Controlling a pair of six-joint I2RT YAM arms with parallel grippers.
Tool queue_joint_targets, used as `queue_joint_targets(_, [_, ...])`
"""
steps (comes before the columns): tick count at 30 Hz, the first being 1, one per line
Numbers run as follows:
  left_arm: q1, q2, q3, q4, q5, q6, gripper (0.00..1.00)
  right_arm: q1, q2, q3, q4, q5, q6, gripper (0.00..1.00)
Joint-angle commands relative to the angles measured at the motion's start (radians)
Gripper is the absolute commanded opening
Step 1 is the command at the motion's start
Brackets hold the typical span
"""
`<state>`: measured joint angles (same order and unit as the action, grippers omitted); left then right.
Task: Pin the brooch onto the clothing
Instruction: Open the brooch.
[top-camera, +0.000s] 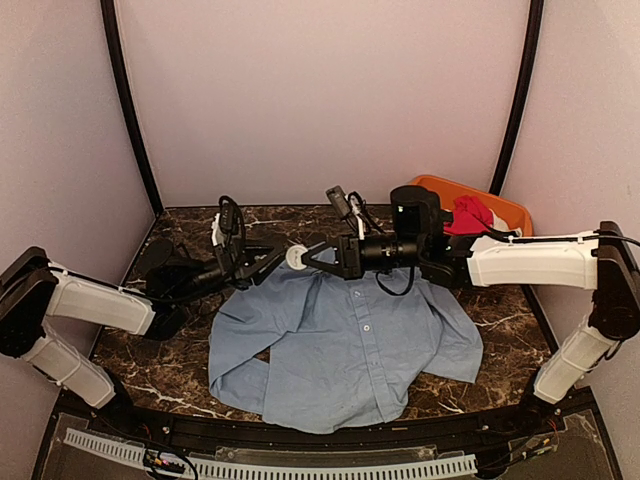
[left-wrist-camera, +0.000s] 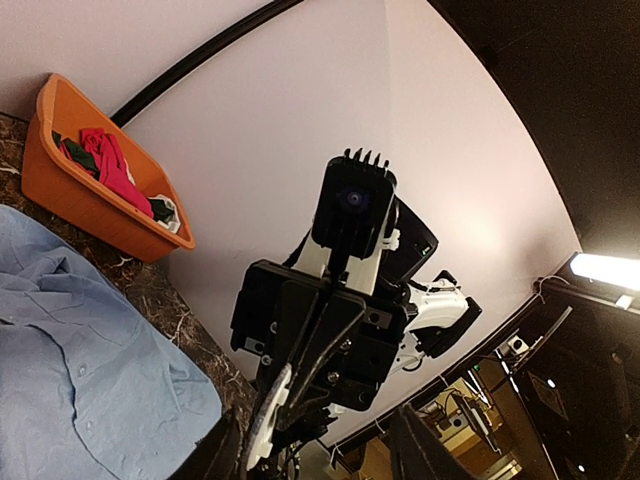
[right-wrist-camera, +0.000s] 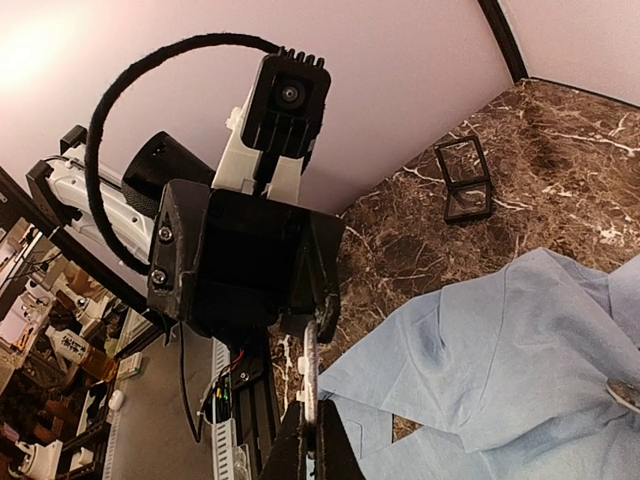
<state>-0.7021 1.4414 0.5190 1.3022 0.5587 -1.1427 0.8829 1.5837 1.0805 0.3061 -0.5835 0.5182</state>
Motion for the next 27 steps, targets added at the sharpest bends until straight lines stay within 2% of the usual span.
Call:
queue_joint_targets(1, [0.001,-0.03,0.01,0.001,0.027,0.025,0.46,-0.002,-0.017,0.008,0.038,-0.005,0.005,0.0])
queue_joint_targets(10, [-0.002,0.022,0.03,0.021,0.073,0.006,0.31,-0.001,-0.006,0.018,0.056,-0.048,0.017,0.0])
queue_joint_targets(15, [-0.002,0.026,0.034,-0.002,0.084,0.034,0.28,-0.001,-0.005,0.02,0.068,-0.068,0.029,0.0])
queue_joint_targets(20, [-0.004,0.001,0.045,-0.064,0.085,0.087,0.14,-0.001,0.001,0.031,0.071,-0.086,0.037,0.0])
queue_joint_targets(27, [-0.005,-0.031,0.058,-0.146,0.083,0.149,0.12,-0.002,0.009,0.042,0.063,-0.095,0.037,0.0])
